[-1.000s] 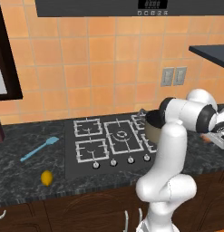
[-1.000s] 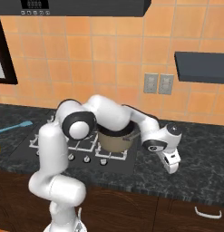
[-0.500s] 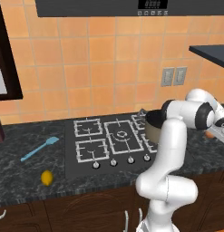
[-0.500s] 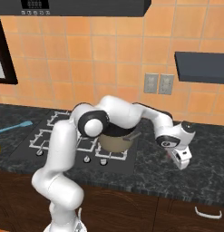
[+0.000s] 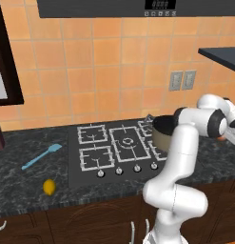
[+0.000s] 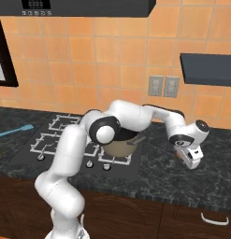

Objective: Put the lemon and onion in the pot. Retrieve the spatula and lightly stir the vegetables in the pot.

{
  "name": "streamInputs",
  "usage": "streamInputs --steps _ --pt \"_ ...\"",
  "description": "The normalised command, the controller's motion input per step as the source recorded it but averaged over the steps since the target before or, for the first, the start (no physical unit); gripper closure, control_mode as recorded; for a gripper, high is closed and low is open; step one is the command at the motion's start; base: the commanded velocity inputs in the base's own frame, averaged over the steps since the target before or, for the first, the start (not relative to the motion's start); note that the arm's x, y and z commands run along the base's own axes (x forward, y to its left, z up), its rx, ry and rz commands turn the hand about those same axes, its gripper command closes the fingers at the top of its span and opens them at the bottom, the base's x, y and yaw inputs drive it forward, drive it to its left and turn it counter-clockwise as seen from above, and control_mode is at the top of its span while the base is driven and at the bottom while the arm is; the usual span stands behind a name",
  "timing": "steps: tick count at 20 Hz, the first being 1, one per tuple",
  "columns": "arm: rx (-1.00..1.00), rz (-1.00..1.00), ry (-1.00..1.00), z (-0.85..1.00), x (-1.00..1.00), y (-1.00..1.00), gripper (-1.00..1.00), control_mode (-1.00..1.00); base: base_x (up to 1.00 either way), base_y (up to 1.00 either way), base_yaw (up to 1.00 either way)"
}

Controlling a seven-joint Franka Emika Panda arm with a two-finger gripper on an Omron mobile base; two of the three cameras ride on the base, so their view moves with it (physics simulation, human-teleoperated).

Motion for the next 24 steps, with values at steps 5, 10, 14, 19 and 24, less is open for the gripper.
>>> streamInputs --steps 5,10,14,19,24 --pt "0.00 0.00 0.03 0.23 0.08 0.09 -1.00 -1.00 0.00 0.00 0.00" --pt "0.00 0.00 0.05 0.09 0.14 0.12 -1.00 -1.00 0.00 0.00 0.00" --pt "0.00 0.00 0.00 0.00 0.19 -0.10 -1.00 -1.00 0.00 0.00 0.00" --pt "-0.01 0.04 -0.01 -0.07 0.06 -0.01 -1.00 -1.00 0.00 0.00 0.00" --pt "0.00 0.06 0.02 -0.25 0.09 -0.12 -1.00 -1.00 0.00 0.00 0.00"
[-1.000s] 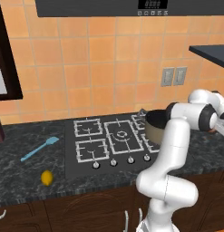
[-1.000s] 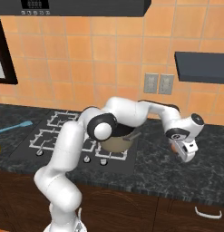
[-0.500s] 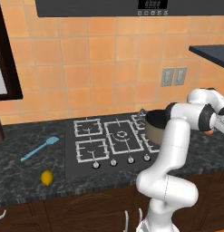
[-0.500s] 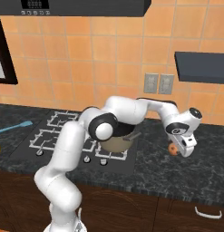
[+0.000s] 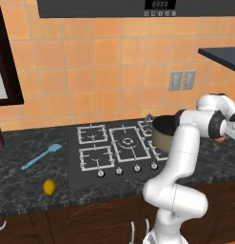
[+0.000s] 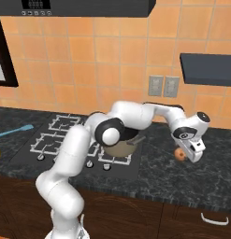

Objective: Put the lemon and onion in the pot. Retrieve the spatula and lightly stir the vegetables in the pot.

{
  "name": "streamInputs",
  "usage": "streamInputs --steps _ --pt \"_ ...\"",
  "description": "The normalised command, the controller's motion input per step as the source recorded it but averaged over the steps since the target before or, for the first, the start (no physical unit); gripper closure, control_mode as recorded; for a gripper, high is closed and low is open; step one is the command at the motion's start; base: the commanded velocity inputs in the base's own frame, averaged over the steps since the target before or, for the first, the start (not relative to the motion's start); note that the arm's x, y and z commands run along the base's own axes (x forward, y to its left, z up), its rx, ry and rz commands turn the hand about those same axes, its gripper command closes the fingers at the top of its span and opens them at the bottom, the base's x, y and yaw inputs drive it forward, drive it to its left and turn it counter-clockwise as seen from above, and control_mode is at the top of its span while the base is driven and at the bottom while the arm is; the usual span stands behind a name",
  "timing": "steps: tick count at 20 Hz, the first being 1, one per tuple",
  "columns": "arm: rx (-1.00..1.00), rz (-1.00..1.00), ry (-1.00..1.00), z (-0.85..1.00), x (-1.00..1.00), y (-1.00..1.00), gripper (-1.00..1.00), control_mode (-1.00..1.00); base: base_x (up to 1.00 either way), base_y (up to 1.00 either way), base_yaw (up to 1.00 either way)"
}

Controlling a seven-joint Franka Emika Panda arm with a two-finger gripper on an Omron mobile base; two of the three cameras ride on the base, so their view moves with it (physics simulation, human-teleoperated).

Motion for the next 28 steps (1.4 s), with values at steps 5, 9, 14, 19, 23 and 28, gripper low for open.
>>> streamInputs --steps 5,9,14,19,23,28 --pt "0.00 0.02 0.04 -0.14 -0.09 0.10 1.00 -1.00 0.00 0.00 0.00" --pt "0.00 0.00 0.00 0.67 -0.45 0.27 1.00 -1.00 0.00 0.00 0.00" --pt "-0.04 0.09 -0.08 0.93 -0.47 0.87 1.00 -1.00 0.00 0.00 0.00" --pt "-0.10 0.05 -0.04 1.00 -0.13 1.00 1.00 -1.00 0.00 0.00 0.00" --pt "-0.08 0.06 0.03 0.73 0.01 1.00 1.00 -1.00 0.00 0.00 0.00" --pt "-0.07 0.07 0.11 0.24 0.14 1.00 1.00 -1.00 0.00 0.00 0.00"
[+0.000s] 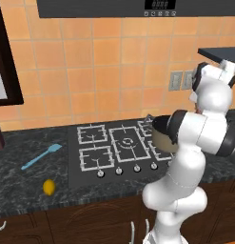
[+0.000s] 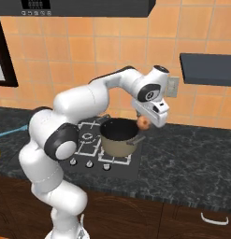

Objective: Put the lemon and onion in the pot. Retrieve the spatula and lightly stir the vegetables in the pot.

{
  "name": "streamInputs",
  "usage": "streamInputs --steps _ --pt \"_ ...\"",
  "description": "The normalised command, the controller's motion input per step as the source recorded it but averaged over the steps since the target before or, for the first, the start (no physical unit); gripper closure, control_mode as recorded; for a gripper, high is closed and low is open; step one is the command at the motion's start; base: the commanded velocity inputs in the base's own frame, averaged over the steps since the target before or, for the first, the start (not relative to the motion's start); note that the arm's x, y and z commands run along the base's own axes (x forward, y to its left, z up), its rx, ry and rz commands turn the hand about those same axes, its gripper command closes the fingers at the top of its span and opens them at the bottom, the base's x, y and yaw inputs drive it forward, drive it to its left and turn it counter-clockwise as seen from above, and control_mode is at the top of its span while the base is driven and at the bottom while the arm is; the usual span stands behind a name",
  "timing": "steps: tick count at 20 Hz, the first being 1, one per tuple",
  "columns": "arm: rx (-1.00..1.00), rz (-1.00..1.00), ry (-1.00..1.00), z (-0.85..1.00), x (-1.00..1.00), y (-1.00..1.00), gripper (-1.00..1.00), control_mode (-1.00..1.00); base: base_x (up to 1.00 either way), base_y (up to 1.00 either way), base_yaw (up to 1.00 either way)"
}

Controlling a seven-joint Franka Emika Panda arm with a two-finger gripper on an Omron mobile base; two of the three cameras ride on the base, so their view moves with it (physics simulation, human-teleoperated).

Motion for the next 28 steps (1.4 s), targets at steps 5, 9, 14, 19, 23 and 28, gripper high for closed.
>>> streamInputs --steps 5,9,14,19,23,28 --pt "-0.05 0.02 0.15 -0.21 0.30 0.95 1.00 -1.00 0.00 0.00 0.00" --pt "-0.07 0.00 0.05 -0.68 0.41 0.23 1.00 -1.00 0.00 0.00 0.00" --pt "-0.06 0.00 0.00 -0.26 0.25 0.00 1.00 -1.00 0.00 0.00 0.00" --pt "-0.06 0.00 -0.03 -0.26 0.25 0.14 1.00 -1.00 0.00 0.00 0.00" --pt "-0.05 0.00 -0.09 -0.16 0.26 0.02 1.00 -1.00 0.00 0.00 0.00" --pt "0.00 0.00 -0.10 -0.20 0.01 0.00 1.00 -1.00 0.00 0.00 0.00"
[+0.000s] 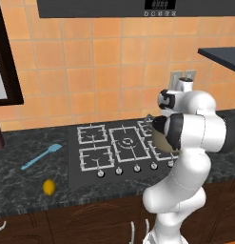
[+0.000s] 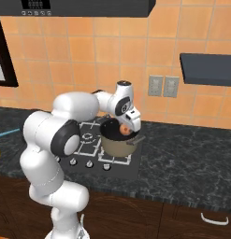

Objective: Put the lemon and onion in the pot. Retrieve the spatula and lightly stir the vegetables in the pot.

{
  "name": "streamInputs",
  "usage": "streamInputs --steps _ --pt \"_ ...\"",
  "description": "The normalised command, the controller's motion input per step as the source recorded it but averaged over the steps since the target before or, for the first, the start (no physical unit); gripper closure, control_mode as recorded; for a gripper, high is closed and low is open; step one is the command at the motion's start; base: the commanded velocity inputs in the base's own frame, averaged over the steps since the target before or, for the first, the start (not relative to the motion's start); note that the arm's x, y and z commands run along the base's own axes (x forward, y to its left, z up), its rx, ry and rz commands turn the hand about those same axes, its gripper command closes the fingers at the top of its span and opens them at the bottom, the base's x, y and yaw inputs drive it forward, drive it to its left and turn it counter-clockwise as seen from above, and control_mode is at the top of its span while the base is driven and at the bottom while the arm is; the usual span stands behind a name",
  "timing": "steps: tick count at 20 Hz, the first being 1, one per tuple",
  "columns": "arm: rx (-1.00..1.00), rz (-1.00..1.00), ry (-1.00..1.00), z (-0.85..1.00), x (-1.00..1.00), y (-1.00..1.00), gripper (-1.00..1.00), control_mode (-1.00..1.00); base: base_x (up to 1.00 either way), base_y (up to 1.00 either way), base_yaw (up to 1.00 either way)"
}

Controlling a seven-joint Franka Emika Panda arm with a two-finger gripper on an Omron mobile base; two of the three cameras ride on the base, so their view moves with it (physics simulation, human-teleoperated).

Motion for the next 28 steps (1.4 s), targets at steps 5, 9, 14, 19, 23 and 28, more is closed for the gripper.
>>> streamInputs --steps 5,9,14,19,23,28 --pt "-0.03 0.02 -0.13 -0.09 0.08 0.00 1.00 -1.00 0.00 0.00 0.00" --pt "-0.01 0.07 -0.05 0.00 0.00 0.00 1.00 -1.00 0.00 0.00 0.00" --pt "0.00 0.03 0.00 0.05 0.00 0.00 -1.00 -1.00 0.00 0.00 0.00" --pt "0.00 0.00 0.00 0.43 0.00 0.00 -1.00 -1.00 0.00 0.00 0.00" --pt "0.00 0.00 0.00 0.52 -0.13 0.00 -1.00 -1.00 0.00 0.00 0.00" --pt "0.00 0.04 0.00 0.53 -0.39 0.08 -1.00 -1.00 0.00 0.00 0.00"
